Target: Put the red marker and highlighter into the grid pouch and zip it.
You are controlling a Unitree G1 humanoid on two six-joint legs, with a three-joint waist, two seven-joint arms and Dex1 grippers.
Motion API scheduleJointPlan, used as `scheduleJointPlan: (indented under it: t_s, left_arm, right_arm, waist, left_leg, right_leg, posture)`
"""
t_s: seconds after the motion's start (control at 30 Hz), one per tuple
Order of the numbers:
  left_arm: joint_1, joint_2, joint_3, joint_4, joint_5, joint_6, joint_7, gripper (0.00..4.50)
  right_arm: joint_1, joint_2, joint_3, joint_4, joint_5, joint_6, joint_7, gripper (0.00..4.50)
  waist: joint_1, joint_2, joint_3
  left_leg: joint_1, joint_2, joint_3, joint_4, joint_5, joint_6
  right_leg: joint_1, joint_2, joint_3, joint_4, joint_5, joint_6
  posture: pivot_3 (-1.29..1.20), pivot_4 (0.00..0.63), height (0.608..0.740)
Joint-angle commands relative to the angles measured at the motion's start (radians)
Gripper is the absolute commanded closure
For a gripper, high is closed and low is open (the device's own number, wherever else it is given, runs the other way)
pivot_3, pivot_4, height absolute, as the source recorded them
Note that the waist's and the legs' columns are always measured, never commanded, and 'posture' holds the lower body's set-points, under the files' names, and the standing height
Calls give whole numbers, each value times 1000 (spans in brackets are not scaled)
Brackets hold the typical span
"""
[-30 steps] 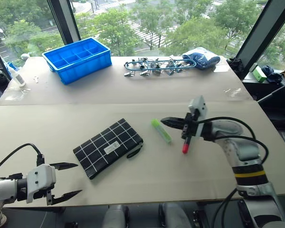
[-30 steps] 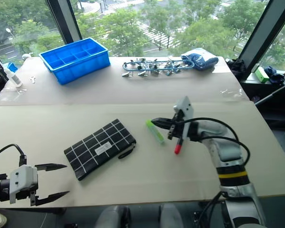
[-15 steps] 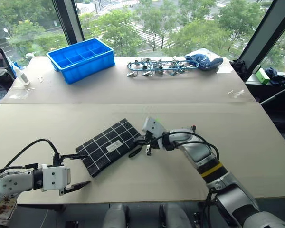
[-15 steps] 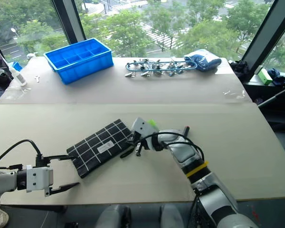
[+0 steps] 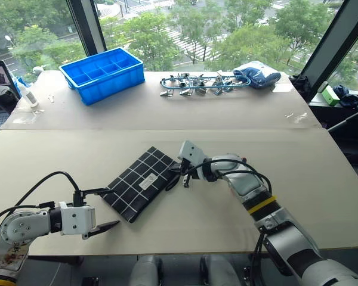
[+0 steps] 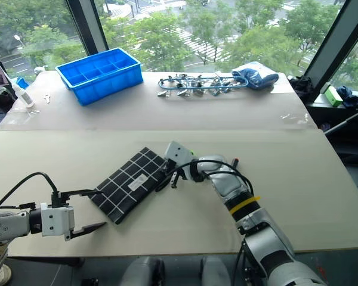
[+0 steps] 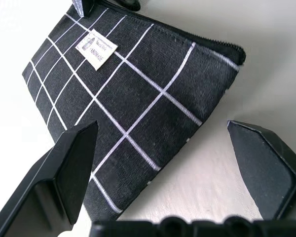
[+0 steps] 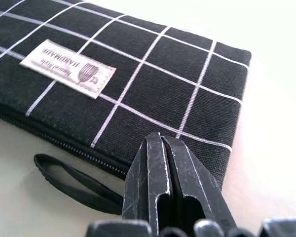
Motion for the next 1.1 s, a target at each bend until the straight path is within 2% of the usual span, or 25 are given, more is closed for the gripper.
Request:
scheduleJointPlan:
  t_s: [0.03,0.43,0.63,0.9,1.1]
  left_arm:
    - [5,4,-38,-2,20,16,8,0]
    - [10,4,-47,-16,-4,33,19,0]
    - [-2,-2,-61,-58,-10,70,31,0]
    - [-37,-40,-176,-222,95,219,79,0]
    - [-73,-33,-197,-231,124,244,96,0]
  right_arm:
    - [-35,25,-52,-25,54,57,6,4455]
    - [-44,4,80,201,-187,-95,-103,4455]
    - [-41,18,78,210,-200,-109,-106,4455]
    - [-40,24,58,197,-188,-85,-107,4455]
    - [-38,29,55,192,-188,-76,-107,4455]
  waist:
    - [-1,0,0]
    - [-5,2,0]
    - [-4,2,-1]
    - [-4,1,-2]
    - [-3,1,-2]
  left_leg:
    - [0,0,0,0,0,0]
    - [2,0,1,0,0,0]
    - [3,0,1,0,0,0]
    - [3,0,1,-1,0,0]
    - [3,0,1,-1,0,0]
  right_leg:
    - [0,0,0,0,0,0]
    - [1,0,0,0,0,0]
    - [3,-1,0,0,0,0]
    - [2,0,0,0,0,0]
    - [2,0,1,0,0,0]
  posture:
    - [0,150,740]
    - [0,150,740]
    - [0,150,740]
    - [0,150,740]
    - [0,150,740]
